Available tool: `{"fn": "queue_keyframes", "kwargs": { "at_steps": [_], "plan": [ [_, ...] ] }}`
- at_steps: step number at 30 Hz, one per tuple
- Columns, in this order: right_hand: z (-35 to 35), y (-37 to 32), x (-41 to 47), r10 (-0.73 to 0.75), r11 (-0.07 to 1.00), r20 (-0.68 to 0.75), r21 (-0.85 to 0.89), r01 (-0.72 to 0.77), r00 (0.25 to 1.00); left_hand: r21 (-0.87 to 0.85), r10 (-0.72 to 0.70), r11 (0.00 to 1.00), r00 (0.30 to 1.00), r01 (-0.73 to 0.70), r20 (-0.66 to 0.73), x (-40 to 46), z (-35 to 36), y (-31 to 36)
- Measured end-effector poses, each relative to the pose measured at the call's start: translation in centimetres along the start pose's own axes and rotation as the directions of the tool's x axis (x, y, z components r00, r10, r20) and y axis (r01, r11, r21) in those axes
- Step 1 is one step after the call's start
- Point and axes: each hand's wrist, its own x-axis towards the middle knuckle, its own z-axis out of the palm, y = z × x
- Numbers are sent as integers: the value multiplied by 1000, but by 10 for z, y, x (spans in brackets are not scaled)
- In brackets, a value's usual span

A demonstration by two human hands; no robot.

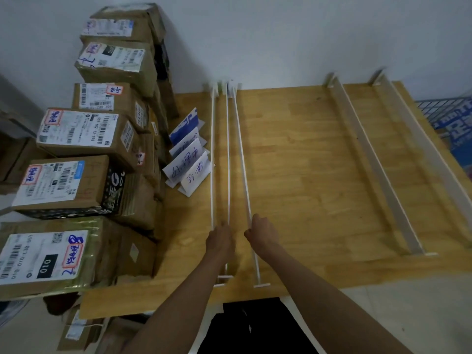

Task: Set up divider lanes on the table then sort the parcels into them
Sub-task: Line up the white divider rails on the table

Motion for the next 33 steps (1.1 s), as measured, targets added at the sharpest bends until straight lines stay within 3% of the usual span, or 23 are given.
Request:
{"fn": "queue_keyframes", "kwargs": {
  "at_steps": [12, 21, 28, 33],
  "plan": [
    [9, 31, 17, 50, 998, -24, 33, -49, 998, -164, 82, 984, 996, -76, 32, 10, -4, 7],
    [11, 18, 9, -55, 998, -87, -7, 55, 995, -165, 61, 983, 995, -75, -85, -3, -16, -11],
    [41, -7, 2, -69, 985, 228, -138, 103, 971, -163, -34, 986, 999, 38, 29, -14, 6, -28],
    [45, -7, 0, -40, 996, 179, -74, 54, 983, -138, -76, 987, 997, 76, 9, -14, 8, -31]
  ]
}}
